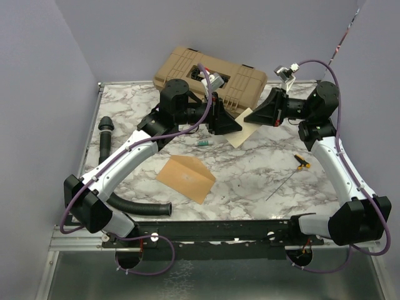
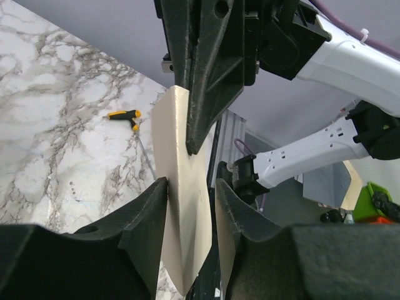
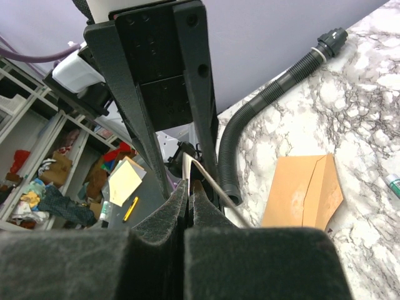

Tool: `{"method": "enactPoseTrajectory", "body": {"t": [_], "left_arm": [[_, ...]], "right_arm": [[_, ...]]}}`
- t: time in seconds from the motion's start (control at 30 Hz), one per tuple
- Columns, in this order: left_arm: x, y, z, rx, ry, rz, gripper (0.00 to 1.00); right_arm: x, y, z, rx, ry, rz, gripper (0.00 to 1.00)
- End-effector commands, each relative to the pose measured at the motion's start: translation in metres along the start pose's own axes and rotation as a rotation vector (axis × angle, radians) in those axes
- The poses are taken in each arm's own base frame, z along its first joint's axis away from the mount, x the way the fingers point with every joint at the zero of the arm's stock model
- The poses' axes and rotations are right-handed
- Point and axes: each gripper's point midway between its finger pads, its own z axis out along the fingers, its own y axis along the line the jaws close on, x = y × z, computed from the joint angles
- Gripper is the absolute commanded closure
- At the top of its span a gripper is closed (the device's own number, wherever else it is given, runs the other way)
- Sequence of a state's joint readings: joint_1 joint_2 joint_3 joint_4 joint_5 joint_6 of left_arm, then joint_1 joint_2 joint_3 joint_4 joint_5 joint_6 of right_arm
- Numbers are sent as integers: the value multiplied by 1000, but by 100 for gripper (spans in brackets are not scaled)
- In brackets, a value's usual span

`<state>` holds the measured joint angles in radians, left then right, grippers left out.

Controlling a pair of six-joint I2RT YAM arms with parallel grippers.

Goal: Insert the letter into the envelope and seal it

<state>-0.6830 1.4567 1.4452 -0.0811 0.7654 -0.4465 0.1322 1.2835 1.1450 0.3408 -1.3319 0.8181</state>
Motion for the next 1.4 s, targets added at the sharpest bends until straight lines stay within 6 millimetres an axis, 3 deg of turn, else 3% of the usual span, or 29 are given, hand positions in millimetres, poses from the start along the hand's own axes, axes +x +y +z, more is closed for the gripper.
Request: {"method": "enactPoseTrajectory", "body": {"t": [0.0,0.07,0.17,0.23,0.27,0.37,0.43,0.57,0.73,0.83,0.97,1.17,1.27,1.37], "left_arm": [[7,-15,-3,77,36,16,70],[9,-12,-2,71,42,2,77],[10,-6,2,54,42,-25,98],[7,-4,2,39,34,-26,100],[6,-3,2,28,27,-22,100],[-1,5,-1,-31,-9,-8,100],[-8,13,-6,-95,-47,-5,100],[-30,20,-17,-200,-142,-8,100],[-67,1,-28,-188,-312,-47,100],[-83,-10,-34,-142,-425,-111,100],[-91,-19,-32,-84,-463,-142,100],[-98,-24,-28,-45,-470,-171,100],[-98,-25,-29,-32,-486,-198,100],[-96,-24,-29,-27,-494,-218,100]], "right_arm": [[-3,1,3,1,7,-19,100],[-3,0,3,5,4,-21,100],[-4,1,4,2,1,-31,100],[-7,2,4,9,-10,-35,99],[-10,1,4,20,-19,-35,95],[-20,-5,5,78,-67,-19,57],[-29,-7,4,141,-126,-7,41],[-40,4,-3,188,-261,34,35],[-52,-3,-24,363,-486,101,21],[-50,-7,-30,375,-560,185,15],[-46,10,-9,180,-506,247,13],[-64,51,9,26,-501,125,15],[-70,58,10,-12,-510,118,26],[-72,60,12,-51,-506,125,44]]}}
